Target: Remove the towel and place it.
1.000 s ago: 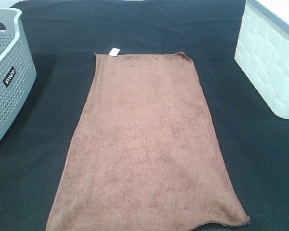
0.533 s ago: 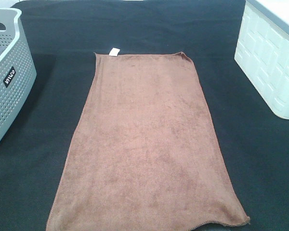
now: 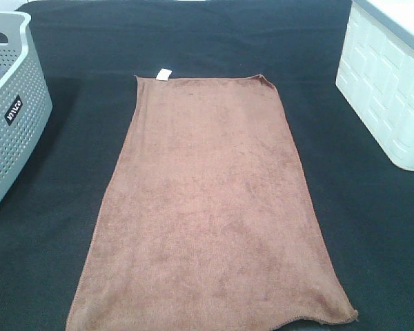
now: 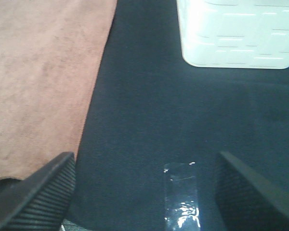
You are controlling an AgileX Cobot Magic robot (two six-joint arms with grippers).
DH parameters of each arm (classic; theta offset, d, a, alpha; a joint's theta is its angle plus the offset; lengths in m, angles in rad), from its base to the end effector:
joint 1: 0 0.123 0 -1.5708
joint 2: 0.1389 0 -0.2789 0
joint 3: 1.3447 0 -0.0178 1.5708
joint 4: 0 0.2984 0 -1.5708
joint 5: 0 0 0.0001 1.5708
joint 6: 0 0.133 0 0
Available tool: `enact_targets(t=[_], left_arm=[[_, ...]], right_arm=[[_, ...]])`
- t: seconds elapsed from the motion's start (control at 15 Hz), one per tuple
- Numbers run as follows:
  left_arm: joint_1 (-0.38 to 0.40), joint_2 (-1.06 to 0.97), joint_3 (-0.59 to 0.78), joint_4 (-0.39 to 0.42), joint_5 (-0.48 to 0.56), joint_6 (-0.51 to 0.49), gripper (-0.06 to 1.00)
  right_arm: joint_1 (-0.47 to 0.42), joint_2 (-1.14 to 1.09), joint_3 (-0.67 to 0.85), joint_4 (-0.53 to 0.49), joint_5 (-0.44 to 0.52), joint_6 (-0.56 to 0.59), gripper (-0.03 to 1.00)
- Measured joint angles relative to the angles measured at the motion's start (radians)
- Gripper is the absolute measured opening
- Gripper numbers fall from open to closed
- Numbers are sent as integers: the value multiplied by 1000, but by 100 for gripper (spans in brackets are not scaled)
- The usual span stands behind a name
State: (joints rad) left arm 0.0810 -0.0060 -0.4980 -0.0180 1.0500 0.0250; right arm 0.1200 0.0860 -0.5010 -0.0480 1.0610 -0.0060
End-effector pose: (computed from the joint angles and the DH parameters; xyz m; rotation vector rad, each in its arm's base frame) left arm 0.0805 0.0044 0.2821 -0.0561 2.0290 0.0453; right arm 0.0938 0.0057 0.2740 -0.1342 2.1243 0.0089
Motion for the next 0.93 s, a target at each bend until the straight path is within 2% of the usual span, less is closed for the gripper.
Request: enact_targets(t=[0.4, 0.53, 0.93], left_arm=[[-28, 0, 0, -3, 0, -8, 81], [-29, 0, 0, -4, 0, -8, 81], [-29, 0, 0, -12, 0, -11, 81]], right_arm=[[0, -11, 0, 0, 0, 0, 72], [0, -85, 0, -1, -7, 0, 72], [0, -91, 0, -7, -7, 0, 72]])
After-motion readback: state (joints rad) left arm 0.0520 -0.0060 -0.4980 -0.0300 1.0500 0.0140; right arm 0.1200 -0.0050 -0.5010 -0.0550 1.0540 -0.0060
